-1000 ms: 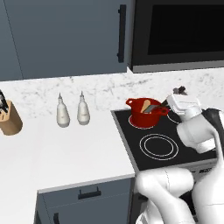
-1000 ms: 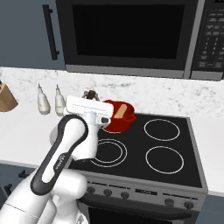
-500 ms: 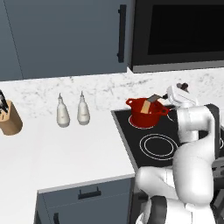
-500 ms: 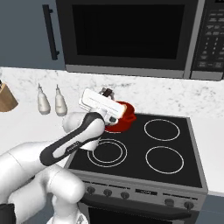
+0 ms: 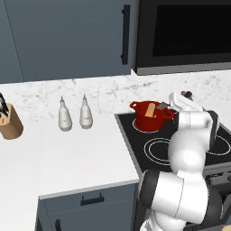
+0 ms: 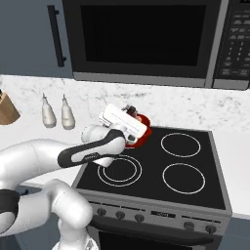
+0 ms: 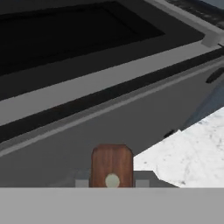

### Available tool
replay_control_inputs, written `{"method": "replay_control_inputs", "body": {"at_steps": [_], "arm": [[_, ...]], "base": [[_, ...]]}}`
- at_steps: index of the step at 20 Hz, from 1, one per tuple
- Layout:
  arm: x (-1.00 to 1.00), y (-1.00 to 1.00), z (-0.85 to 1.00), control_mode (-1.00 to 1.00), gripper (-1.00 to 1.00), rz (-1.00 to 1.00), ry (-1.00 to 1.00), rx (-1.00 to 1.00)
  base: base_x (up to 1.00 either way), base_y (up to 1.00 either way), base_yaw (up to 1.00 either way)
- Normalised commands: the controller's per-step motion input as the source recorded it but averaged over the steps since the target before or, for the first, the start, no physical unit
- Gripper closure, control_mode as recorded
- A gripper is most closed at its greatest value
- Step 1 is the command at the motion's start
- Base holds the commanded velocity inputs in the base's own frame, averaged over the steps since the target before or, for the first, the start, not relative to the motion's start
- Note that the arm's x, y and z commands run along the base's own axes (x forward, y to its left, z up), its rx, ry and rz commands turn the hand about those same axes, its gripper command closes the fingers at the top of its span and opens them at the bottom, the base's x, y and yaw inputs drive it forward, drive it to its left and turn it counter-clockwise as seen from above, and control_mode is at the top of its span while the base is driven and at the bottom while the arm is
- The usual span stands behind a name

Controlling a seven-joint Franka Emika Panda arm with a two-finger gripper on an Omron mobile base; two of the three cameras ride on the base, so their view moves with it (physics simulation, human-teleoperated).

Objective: Put the garlic and squash in the pot. Retrieve the spatula and lightly stir the vegetables in the pot.

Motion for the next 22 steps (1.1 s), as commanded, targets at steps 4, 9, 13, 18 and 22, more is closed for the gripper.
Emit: {"method": "replay_control_inputs", "body": {"at_steps": [4,9,13,18,22], "arm": [[0.67,-0.01,-0.06,-1.00,1.00,-0.16,0.36,0.08],[0.64,0.02,-0.08,-1.00,1.00,-0.12,0.30,0.07],[0.61,0.20,-0.03,-1.00,1.00,-0.08,0.07,0.05],[0.30,0.26,0.00,-1.00,1.00,-0.03,0.00,0.09],[0.37,0.21,-0.23,-1.00,1.00,-0.01,0.00,0.12]], "base": [[0.00,0.00,0.00],[0.00,0.00,0.00],[0.00,0.00,0.00],[0.00,0.00,0.00],[0.00,0.00,0.00]]}}
